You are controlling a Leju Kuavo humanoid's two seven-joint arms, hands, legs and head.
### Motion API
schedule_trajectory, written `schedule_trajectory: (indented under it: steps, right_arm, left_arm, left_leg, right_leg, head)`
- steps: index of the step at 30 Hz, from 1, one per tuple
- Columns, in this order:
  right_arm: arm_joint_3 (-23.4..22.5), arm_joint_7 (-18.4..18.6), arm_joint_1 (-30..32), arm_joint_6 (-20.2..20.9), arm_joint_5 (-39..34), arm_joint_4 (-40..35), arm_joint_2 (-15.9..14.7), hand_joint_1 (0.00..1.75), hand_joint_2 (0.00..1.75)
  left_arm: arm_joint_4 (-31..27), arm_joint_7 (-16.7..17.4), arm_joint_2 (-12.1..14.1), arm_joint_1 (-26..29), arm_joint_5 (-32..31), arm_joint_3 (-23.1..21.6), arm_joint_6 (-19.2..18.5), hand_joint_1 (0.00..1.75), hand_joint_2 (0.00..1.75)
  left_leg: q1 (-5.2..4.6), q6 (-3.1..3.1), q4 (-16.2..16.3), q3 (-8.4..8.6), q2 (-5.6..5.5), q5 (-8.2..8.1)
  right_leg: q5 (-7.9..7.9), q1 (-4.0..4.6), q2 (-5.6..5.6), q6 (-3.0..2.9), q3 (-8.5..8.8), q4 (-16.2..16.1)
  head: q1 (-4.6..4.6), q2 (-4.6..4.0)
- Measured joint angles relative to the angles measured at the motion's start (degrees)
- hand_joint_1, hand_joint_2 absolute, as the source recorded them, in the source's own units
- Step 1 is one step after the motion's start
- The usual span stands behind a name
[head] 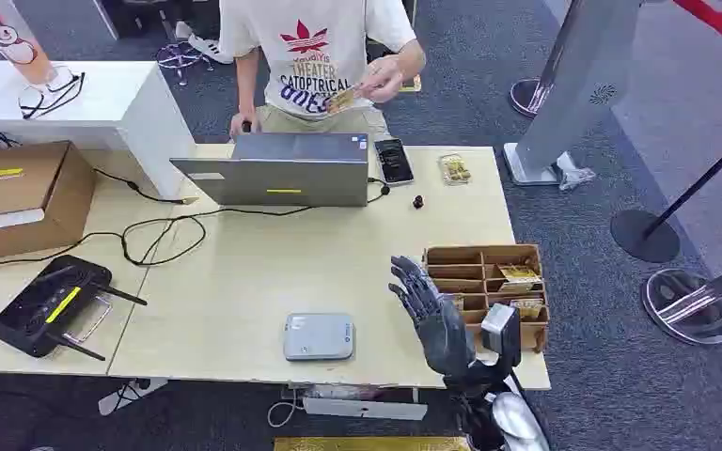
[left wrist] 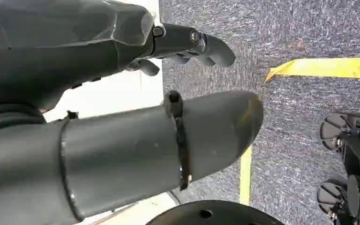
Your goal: Pass the card to the sensor for recognition and then transmit it.
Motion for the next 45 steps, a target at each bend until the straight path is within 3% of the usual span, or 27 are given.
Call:
schedule_trajectory:
  steps: [14,21,29,34,39,45]
  right_arm:
    - [0.07,1.46,-1.44,0.52,2.09,-0.74,0.0,0.0,1.75]
    - [0.22,0.5,-2.97,-1.34,5.86,-1.25,0.0,0.0,1.75]
    - [0.35,-2.51,-6.09,-13.48,19.31,-4.57,0.0,0.0,1.75]
    - [1.36,-5.31,-7.7,-28.42,32.2,-6.49,-0.02,0.0,1.75]
    - [3.95,-5.84,-9.75,-41.41,43.31,-7.41,-0.5,0.0,1.75]
    - [6.93,-5.77,-12.84,-51.65,51.52,-6.8,-1.9,0.0,1.75]
  left_arm:
    - [0.0,0.0,0.0,-0.01,-0.37,-0.83,-0.42,0.0,0.0]
    - [0.0,-0.02,0.02,0.0,-0.35,-0.83,-0.42,0.0,0.0]
    - [0.0,-0.15,-0.02,-0.01,-0.37,-0.85,-0.17,0.0,0.0]
    - [0.0,-0.13,-0.24,-0.08,-1.09,-0.85,-0.24,0.0,0.0]
    - [0.0,-0.09,-0.31,-0.31,-2.53,-1.2,-0.81,0.0,0.0]
    - [0.0,0.2,-0.44,-0.71,-3.26,-1.36,-0.85,0.0,0.0]
  left_leg:
    - [0.0,0.0,0.0,0.0,0.0,0.0]
    - [0.0,0.0,0.0,0.0,0.0,0.01]
    - [0.0,0.0,0.0,0.01,0.0,0.02]
    - [0.0,-0.02,0.0,0.01,0.02,0.03]
    - [0.0,-0.02,0.0,0.02,0.02,0.03]
    - [0.0,-0.02,0.0,0.02,0.01,0.04]
  right_leg:
    - [0.0,0.0,0.0,0.0,0.0,0.0]
    - [0.0,0.0,0.0,0.0,0.01,0.0]
    - [0.01,0.0,0.0,0.0,0.01,0.0]
    - [0.01,0.0,0.04,-0.01,0.0,0.0]
    - [0.02,0.0,0.04,-0.01,0.0,0.0]
    - [0.02,0.0,0.03,-0.01,0.01,0.0]
  head:
    - [0.0,0.0]
    - [0.02,0.0]
    - [0.0,0.0]
    - [0.0,0.0]
    - [-0.02,0.0]
    - [0.0,0.0]
